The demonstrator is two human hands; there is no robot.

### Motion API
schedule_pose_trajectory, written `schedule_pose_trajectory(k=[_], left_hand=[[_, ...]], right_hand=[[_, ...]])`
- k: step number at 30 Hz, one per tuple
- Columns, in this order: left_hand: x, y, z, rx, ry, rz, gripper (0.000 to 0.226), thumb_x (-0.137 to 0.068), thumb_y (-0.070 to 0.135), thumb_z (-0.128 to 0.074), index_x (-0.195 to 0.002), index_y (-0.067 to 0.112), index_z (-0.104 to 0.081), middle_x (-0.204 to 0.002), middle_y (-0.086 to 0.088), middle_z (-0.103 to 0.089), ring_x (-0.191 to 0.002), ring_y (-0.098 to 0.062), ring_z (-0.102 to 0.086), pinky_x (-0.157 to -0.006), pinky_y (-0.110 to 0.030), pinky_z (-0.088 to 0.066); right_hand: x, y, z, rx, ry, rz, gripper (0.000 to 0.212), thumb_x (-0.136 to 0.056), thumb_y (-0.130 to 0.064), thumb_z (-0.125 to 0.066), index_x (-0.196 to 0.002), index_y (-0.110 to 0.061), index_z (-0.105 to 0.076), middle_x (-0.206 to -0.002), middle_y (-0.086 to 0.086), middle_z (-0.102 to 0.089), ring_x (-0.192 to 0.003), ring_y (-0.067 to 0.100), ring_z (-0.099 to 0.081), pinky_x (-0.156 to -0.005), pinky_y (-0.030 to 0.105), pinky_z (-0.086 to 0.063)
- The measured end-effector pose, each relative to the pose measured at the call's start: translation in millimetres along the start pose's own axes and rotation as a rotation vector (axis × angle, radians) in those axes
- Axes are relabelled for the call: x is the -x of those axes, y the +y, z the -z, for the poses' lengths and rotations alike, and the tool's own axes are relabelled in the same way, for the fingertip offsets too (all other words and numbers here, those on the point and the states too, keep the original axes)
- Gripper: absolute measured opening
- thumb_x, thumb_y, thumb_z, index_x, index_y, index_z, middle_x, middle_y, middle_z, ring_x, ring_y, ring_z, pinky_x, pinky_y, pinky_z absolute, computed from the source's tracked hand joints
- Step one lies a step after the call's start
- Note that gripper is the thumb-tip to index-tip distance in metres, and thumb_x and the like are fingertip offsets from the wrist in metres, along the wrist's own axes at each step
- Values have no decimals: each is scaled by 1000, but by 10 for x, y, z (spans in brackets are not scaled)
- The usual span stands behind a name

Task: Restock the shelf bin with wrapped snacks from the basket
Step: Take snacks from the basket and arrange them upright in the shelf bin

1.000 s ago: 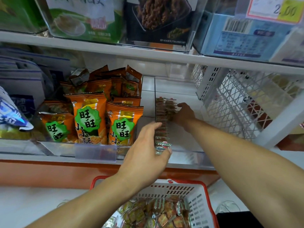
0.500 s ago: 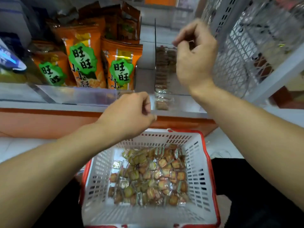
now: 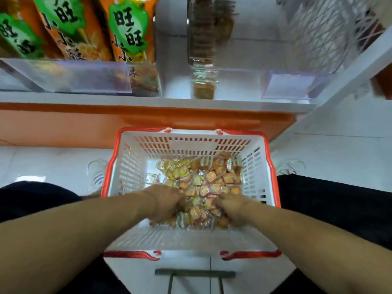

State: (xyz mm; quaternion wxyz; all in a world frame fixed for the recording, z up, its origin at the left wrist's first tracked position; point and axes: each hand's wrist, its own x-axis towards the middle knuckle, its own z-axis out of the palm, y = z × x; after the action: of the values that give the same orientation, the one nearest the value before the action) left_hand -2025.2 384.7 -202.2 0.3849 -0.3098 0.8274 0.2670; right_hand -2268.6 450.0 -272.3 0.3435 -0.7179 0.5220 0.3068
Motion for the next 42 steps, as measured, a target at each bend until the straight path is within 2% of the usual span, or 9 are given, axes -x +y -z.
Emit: schedule_pose_trajectory(k=[5,9,16,19,23,28,32,38,42], left_hand=[[-299,114,-574,100,-46,45,79,-88,6,-64,-157,22,-30,-144,-9,-52,-119,-32,-62,-95,-39,-54],[-627,307,-855,455,-44,267,55,-96,37,-62,-143,18,-40,-124,-7,-64,-105,-25,-64,-81,-31,-53],[-915,401,-1092,595,60,440,36,-103,32,-48,-132,13,-55,-118,-9,-68,-99,-24,-68,-70,-28,-53],[-992,357,-1066,564,9,405,32,-104,29,-46,-127,14,-62,-119,-8,-71,-101,-24,-69,-77,-33,-56],[-1051,400,-959,583,-140,350,35,-107,7,-43,-140,8,-53,-145,-11,-55,-133,-33,-54,-96,-40,-53],[-1181,362,-1024,562,-139,384,34,-103,16,-54,-134,3,-58,-139,-13,-61,-123,-35,-61,-94,-41,-55],[-1155,223,-1109,791,-35,456,69,-92,36,-66,-151,12,-40,-147,-14,-53,-132,-33,-54,-111,-46,-45],[-1156,320,-1054,600,25,482,30,-103,23,-46,-123,13,-66,-117,-9,-71,-106,-25,-70,-80,-29,-57],[-993,216,-897,636,24,481,31,-103,23,-49,-122,8,-68,-116,-10,-72,-105,-26,-70,-88,-32,-59]], right_hand=[[-287,-220,-198,-153,-38,55,75,-88,-19,-67,-153,-26,-30,-154,10,-40,-135,33,-47,-103,45,-47],[-480,-316,-275,-431,-77,4,31,-99,-17,-51,-123,-4,-66,-125,14,-64,-122,31,-52,-96,41,-48],[-640,-354,-382,-556,39,-30,48,-85,-58,-63,-126,-33,-60,-122,-2,-69,-98,18,-63,-63,22,-41],[-683,-417,-427,-610,31,-63,51,-88,-52,-63,-133,-30,-55,-116,1,-69,-101,24,-65,-65,27,-40],[-663,-466,-421,-706,29,-113,32,-88,-30,-66,-119,-26,-60,-109,1,-68,-98,27,-65,-69,31,-46],[-633,-419,-397,-770,-10,-85,15,-90,-28,-66,-95,-28,-53,-83,-20,-47,-73,2,-49,-53,21,-34],[-607,-380,-288,-773,-79,-79,14,-89,-24,-68,-82,-31,-58,-87,-10,-61,-70,5,-56,-46,16,-42],[-525,-366,-91,-773,-104,-124,19,-91,-20,-65,-108,-12,-66,-104,14,-70,-83,32,-74,-70,46,-64],[-447,-328,98,-641,-89,-81,25,-93,-19,-62,-117,-15,-63,-119,13,-66,-97,25,-65,-71,33,-50]])
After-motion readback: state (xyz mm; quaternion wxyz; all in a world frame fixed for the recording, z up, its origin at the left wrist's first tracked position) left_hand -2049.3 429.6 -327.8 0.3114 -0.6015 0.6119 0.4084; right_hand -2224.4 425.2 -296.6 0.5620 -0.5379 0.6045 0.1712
